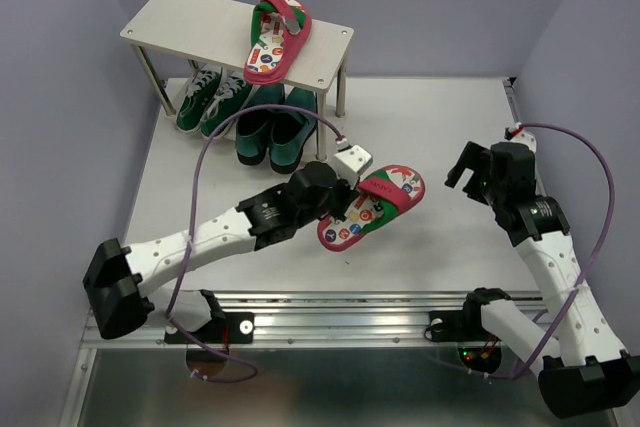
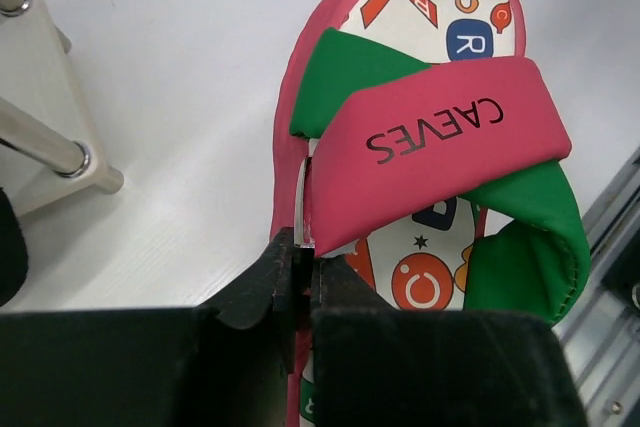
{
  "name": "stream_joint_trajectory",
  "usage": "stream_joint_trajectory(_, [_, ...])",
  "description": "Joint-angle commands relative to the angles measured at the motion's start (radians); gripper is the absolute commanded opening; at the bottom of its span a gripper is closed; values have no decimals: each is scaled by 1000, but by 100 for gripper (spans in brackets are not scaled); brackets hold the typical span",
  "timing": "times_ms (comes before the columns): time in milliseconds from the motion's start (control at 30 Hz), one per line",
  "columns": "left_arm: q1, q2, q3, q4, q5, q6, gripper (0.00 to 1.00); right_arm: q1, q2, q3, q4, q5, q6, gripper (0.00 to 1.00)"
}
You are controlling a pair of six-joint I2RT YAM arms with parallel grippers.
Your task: Place and organize the shoes onto the shoe shelf
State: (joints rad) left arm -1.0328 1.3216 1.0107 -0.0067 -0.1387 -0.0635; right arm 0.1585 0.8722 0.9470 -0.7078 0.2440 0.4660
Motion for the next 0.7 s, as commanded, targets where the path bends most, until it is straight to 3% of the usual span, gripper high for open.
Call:
stream_joint_trajectory(0, [16,-148,87,-74,34,-45,0,3,-25,10,17,87,26,100])
stream_joint_trajectory(300, [46,-193,419,-236,-55,24,0,3,-82,21,51,184,74,100])
stream_joint_trajectory(500, [86,-82,785,-398,-216,119,0,3,-95,26,53,175,60,100])
stream_joint_trajectory(567, [176,-41,935,-432,-251,152,0,3,-93,26,53,160,66,100])
stream_joint_trajectory(667, [272,-24,1012,-428,-237,182,0,3,-88,29,53,152,68,100])
